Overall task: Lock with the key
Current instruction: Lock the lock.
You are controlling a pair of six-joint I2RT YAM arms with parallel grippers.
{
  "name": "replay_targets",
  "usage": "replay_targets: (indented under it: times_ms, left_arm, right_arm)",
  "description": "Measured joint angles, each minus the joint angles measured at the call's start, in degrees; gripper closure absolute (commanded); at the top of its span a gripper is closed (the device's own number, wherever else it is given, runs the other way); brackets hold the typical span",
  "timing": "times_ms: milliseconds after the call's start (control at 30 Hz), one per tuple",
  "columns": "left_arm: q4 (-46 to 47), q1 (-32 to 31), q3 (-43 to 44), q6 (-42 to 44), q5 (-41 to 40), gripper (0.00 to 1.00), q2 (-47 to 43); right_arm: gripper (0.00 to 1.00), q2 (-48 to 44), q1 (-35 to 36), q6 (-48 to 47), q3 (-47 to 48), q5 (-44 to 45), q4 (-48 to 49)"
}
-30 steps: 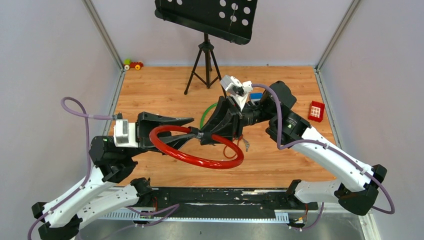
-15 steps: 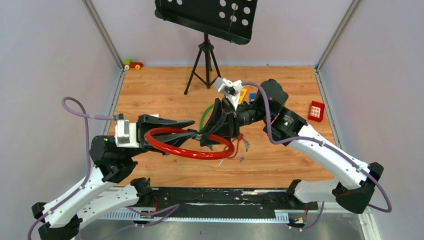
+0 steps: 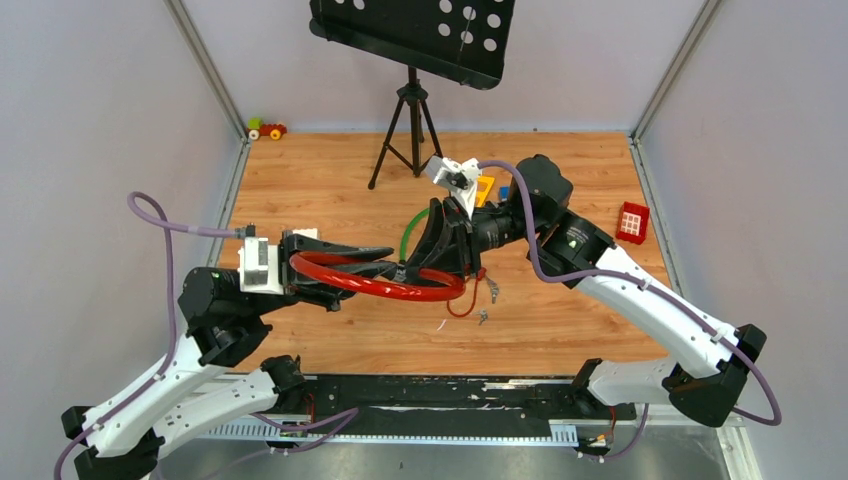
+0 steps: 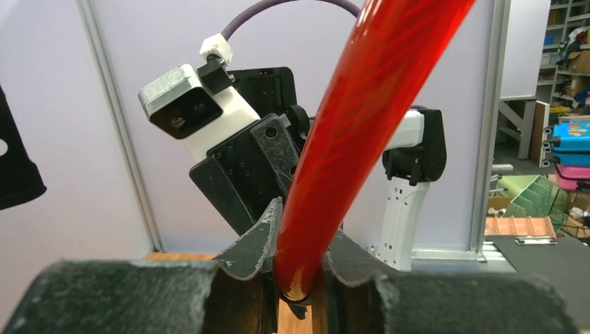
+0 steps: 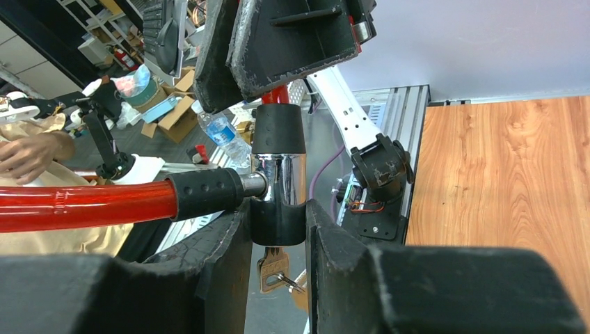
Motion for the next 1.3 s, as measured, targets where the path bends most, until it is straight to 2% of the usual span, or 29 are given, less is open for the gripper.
replay_targets:
  times_ms: [100, 133, 267, 333, 367, 400, 533, 667, 800, 933, 1167, 1300]
  left_arm:
    - [-1.81, 0.00, 0.66, 0.00, -0.28, 1.00, 0.11]
    - [-2.56, 0.00, 1.09, 0.02, -0.33, 1.00, 0.24]
    - [-3.10, -0.02, 1.57, -0.31, -1.53, 1.00, 0.63]
    - [-2.73, -0.02, 1.57, -0.85, -3.10, 1.00, 0.87]
    - [-2.29, -0.02, 1.57, -1.55, -4.13, 1.00, 1.11]
    - [-1.70, -0.04, 1.53, -2.36, -5.05, 1.00, 1.38]
    - [1.31, -0.02, 1.14, -4.72, -8.17, 1.00, 2.23]
    - [3.96, -0.04, 0.83, -6.45, -10.78, 1.00, 2.67]
    - [6.62, -0.04, 0.83, -8.33, -13.00, 1.00, 2.82]
    - [8.48, -0.04, 0.81, -10.36, -15.76, 1.00, 2.80]
    - [10.03, -0.04, 0.81, -11.56, -16.59, 1.00, 3.85]
    - [10.27, -0.04, 0.81, -11.93, -16.94, 1.00, 4.07]
  right_arm:
    - [0.99, 0.00, -0.20, 0.00, 0.00, -0.24, -0.48]
    - [0.95, 0.00, -0.28, -0.07, 0.00, -0.24, -0.52]
    - [0.69, -0.07, -0.44, -1.33, 0.00, 0.17, -0.52]
    - [0.60, -0.37, -0.55, -2.27, -0.17, 1.27, -0.28]
    - [0.48, -0.74, -0.55, -2.82, -0.57, 2.08, 0.13]
    - [0.42, -1.33, -0.55, -3.45, -1.29, 2.91, 0.94]
    - [0.30, -4.68, -0.57, -5.33, -5.92, 5.77, 6.60]
    - [0.25, -6.67, -0.55, -6.78, -9.14, 7.43, 12.20]
    - [0.24, -8.46, -0.55, -8.55, -12.48, 9.79, 16.48]
    - [0.26, -11.28, -0.52, -11.63, -16.68, 16.50, 20.35]
    - [0.32, -14.53, -0.48, -17.59, -21.16, 26.27, 27.65]
    - [0.43, -14.53, -0.11, -19.63, -21.88, 28.33, 32.13]
